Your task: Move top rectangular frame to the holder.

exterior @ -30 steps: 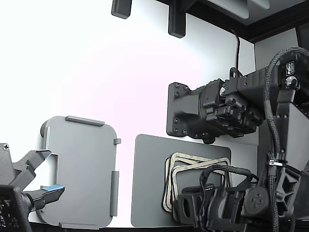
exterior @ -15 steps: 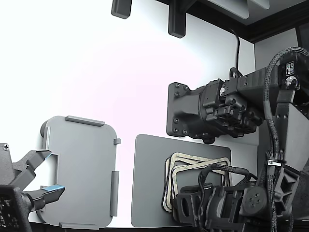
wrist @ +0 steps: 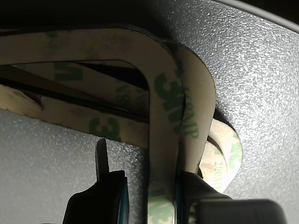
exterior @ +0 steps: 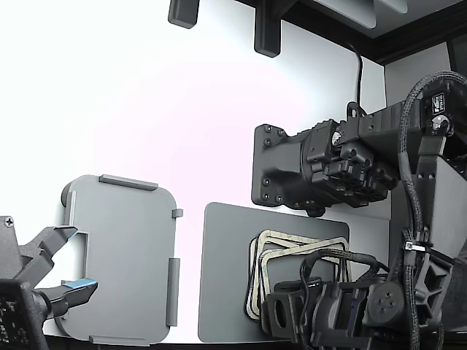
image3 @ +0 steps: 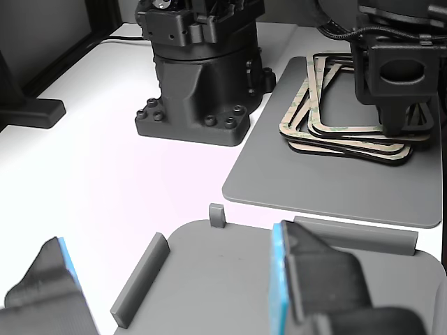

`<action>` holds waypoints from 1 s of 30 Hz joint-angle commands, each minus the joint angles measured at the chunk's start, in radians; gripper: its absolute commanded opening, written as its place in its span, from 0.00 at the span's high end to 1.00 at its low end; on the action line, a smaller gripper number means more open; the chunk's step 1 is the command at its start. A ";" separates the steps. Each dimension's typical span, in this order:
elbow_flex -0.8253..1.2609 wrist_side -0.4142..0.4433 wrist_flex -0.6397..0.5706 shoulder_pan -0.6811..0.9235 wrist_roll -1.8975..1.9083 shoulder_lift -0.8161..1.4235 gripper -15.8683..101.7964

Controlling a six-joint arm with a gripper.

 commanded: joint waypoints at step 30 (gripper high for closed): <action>-0.537 0.052 0.273 -0.311 0.439 -0.080 0.96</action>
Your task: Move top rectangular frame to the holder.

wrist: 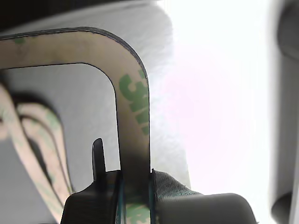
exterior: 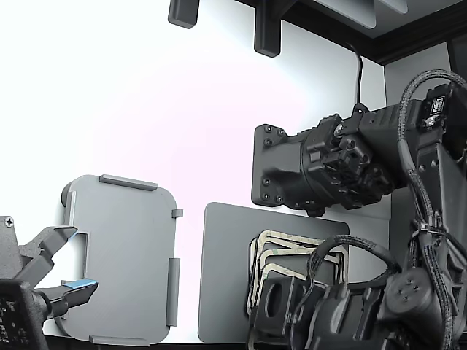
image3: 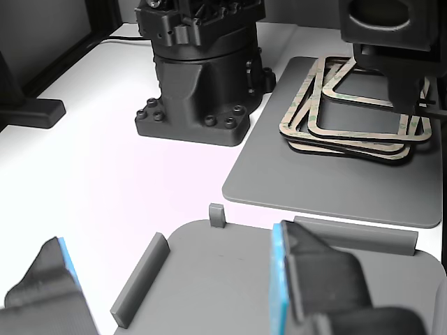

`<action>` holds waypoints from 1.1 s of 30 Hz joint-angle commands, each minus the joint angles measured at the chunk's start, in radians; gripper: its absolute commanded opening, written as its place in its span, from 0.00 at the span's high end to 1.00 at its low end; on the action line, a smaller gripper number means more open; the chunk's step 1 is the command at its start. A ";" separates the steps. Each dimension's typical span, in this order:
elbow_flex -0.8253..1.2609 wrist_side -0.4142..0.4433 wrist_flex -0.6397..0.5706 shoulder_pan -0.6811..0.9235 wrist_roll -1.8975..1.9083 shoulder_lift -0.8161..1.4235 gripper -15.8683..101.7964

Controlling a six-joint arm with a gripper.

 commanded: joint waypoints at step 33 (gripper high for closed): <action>-0.319 0.087 0.009 -0.565 0.362 -0.160 0.96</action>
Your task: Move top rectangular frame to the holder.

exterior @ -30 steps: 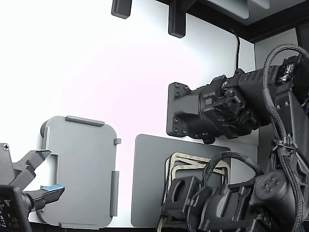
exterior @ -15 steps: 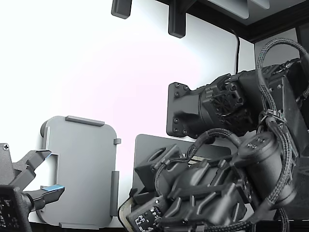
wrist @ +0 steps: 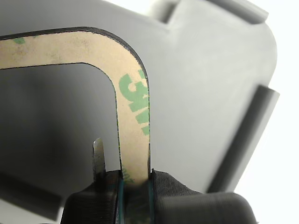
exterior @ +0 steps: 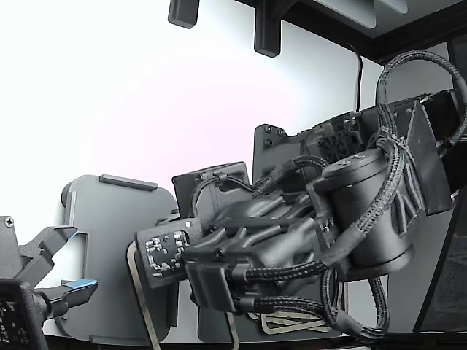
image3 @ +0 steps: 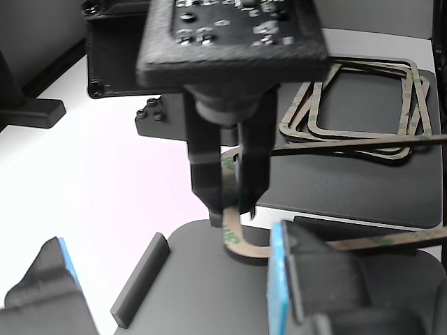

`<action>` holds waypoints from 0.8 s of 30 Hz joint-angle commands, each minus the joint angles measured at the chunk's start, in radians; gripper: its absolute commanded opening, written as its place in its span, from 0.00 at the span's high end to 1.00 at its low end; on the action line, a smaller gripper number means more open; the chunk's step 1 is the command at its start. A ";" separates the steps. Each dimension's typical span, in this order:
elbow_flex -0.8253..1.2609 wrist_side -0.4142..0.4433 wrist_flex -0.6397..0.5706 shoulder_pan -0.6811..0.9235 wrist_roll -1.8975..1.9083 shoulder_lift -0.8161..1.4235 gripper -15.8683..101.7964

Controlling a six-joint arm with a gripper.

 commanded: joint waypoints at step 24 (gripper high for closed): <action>-0.221 -0.115 0.009 -0.221 0.123 -0.181 0.96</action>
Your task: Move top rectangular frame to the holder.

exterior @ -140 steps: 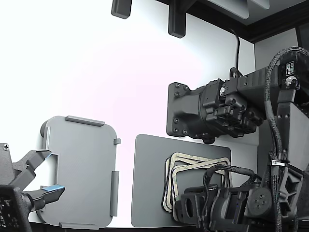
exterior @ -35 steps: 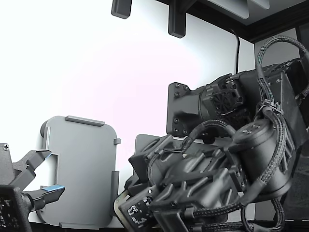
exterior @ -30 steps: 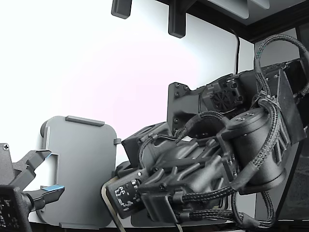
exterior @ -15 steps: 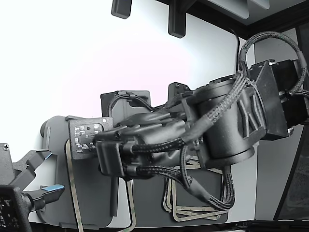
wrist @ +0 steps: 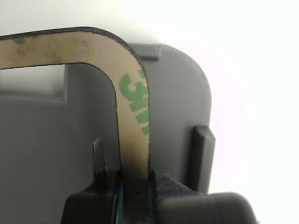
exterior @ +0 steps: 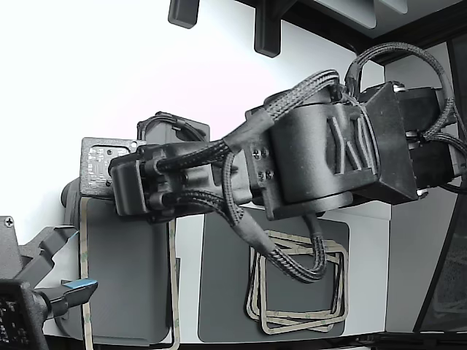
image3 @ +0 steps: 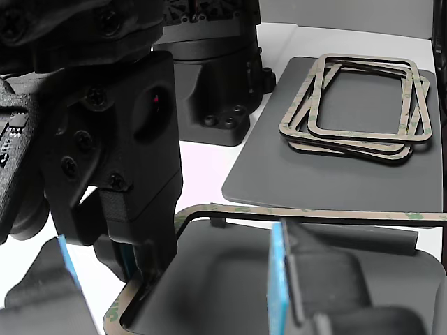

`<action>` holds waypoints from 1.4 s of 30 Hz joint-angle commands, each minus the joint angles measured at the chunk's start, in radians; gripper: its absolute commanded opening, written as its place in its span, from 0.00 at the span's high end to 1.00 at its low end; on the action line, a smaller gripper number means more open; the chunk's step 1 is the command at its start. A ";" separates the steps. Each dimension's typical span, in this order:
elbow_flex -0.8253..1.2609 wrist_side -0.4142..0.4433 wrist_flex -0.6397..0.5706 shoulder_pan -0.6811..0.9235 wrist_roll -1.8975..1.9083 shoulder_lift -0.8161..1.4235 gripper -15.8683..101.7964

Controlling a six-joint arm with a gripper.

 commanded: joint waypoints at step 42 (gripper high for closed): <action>0.067 0.052 0.009 -0.025 0.077 0.021 0.95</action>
